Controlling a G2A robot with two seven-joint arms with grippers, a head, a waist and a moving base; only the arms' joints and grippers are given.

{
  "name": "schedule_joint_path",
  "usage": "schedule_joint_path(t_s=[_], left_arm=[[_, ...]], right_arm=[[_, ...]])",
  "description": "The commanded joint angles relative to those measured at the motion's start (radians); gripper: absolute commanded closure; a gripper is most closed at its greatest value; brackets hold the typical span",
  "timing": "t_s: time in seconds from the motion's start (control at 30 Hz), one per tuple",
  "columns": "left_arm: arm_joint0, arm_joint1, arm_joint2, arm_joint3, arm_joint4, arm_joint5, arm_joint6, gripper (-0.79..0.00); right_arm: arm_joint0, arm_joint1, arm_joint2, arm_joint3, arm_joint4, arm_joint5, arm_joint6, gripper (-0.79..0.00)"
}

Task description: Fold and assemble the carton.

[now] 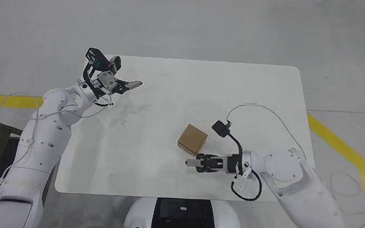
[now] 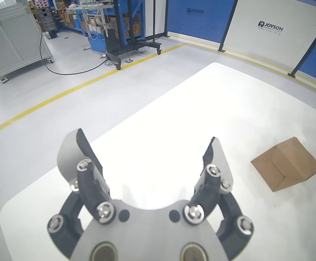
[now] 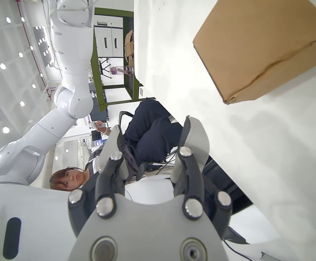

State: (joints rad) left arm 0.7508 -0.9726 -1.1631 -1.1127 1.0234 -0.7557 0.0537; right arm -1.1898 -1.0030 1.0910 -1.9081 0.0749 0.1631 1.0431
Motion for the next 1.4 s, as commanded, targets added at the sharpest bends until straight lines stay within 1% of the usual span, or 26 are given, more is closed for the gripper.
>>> schedule_joint_path(t_s=[0.0, 0.13, 0.37, 0.73, 0.97, 1.17, 1.37], left_arm=[[0.0, 0.0, 0.0, 0.0, 0.0, 0.0, 0.0, -0.785], [0.0, 0.0, 0.0, 0.0, 0.0, 0.0, 0.0, -0.785], [0.0, 0.0, 0.0, 0.0, 0.0, 0.0, 0.0, -0.785], [0.0, 0.0, 0.0, 0.0, 0.0, 0.0, 0.0, -0.785], [0.0, 0.0, 0.0, 0.0, 0.0, 0.0, 0.0, -0.785], [0.0, 0.0, 0.0, 0.0, 0.0, 0.0, 0.0, -0.785], [0.0, 0.0, 0.0, 0.0, 0.0, 0.0, 0.0, -0.785]], right_arm=[[0.012, -0.004, -0.023, 0.007, -0.01, 0.009, -0.007, -0.693], [0.036, -0.013, -0.076, 0.025, -0.015, 0.025, -0.006, -0.785], [0.071, -0.03, -0.152, 0.059, -0.008, 0.029, -0.008, -0.785], [0.134, -0.058, -0.206, 0.168, 0.023, 0.008, -0.084, -0.785], [0.133, -0.053, -0.166, 0.173, 0.004, 0.026, -0.106, -0.785], [0.122, -0.037, -0.105, 0.164, -0.08, 0.052, -0.135, -0.785], [0.124, -0.028, -0.05, 0.174, -0.105, 0.029, -0.144, -0.785]])
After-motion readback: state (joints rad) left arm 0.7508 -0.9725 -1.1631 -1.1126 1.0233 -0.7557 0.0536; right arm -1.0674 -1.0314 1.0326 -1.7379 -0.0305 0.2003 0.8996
